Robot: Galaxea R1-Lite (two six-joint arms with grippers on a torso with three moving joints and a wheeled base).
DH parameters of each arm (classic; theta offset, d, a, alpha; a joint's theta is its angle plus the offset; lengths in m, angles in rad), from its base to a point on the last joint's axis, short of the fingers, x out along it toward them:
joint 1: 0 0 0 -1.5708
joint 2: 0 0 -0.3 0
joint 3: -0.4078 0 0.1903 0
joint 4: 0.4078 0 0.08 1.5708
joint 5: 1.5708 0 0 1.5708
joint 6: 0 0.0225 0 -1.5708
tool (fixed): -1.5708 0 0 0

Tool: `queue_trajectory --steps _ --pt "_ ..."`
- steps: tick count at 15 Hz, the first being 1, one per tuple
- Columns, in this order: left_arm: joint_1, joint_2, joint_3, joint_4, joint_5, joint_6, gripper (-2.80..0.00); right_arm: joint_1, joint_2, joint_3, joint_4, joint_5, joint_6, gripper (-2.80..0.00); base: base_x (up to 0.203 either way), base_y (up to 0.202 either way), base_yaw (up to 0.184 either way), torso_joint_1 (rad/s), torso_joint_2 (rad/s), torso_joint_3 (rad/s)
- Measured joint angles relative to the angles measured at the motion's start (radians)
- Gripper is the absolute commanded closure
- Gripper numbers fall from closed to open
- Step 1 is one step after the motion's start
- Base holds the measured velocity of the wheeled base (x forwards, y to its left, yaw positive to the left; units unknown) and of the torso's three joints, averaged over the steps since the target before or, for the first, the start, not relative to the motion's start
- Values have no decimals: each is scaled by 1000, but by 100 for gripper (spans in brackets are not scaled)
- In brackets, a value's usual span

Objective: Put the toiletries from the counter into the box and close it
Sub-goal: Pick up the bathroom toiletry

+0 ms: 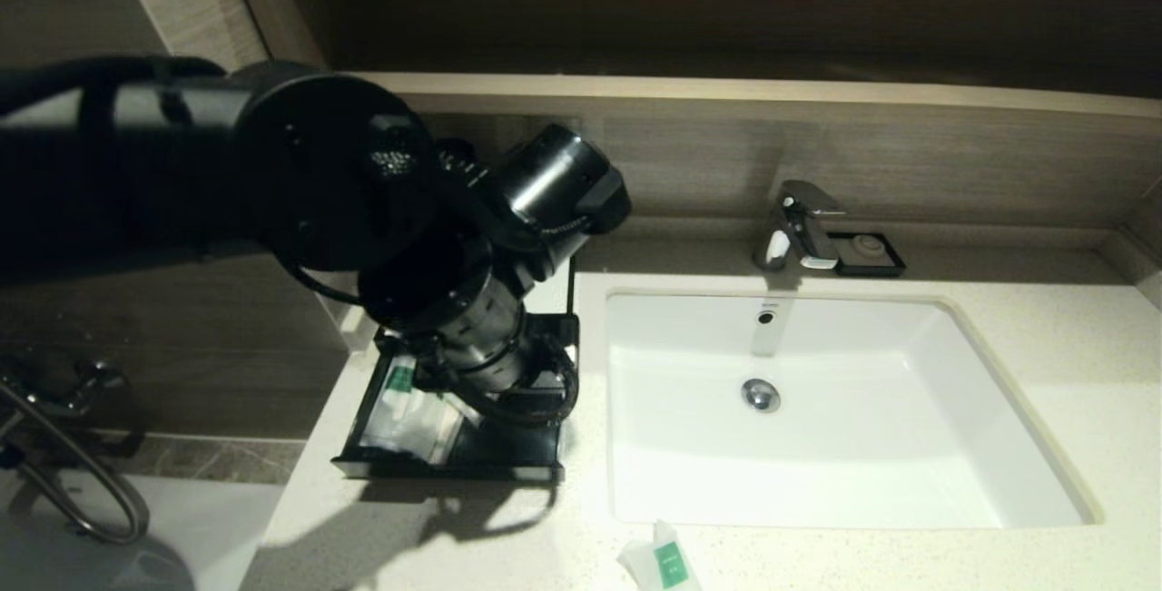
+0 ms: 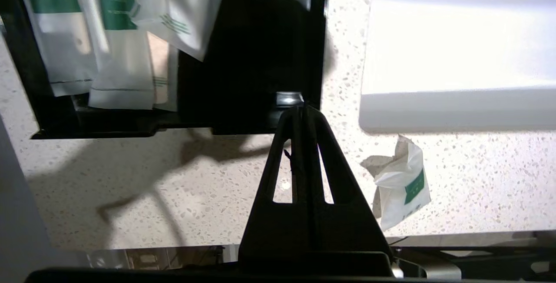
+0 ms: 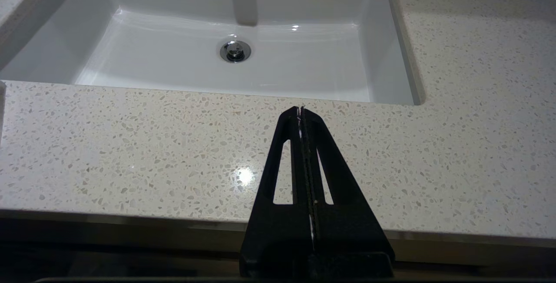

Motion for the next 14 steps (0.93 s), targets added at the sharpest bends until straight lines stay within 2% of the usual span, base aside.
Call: queue_trajectory --steps 4,9,14 --pt "-62 27 -8 1 -1 2 0 0 0 0 0 0 0 0 0 0 0 0 0 0" --pt "-100 66 -14 -2 -3 70 0 0 0 0 0 0 0 0 0 0 0 0 0 0" --pt "-133 102 -63 -1 -3 106 0 0 0 0 0 0 0 0 0 0 0 0 0 0"
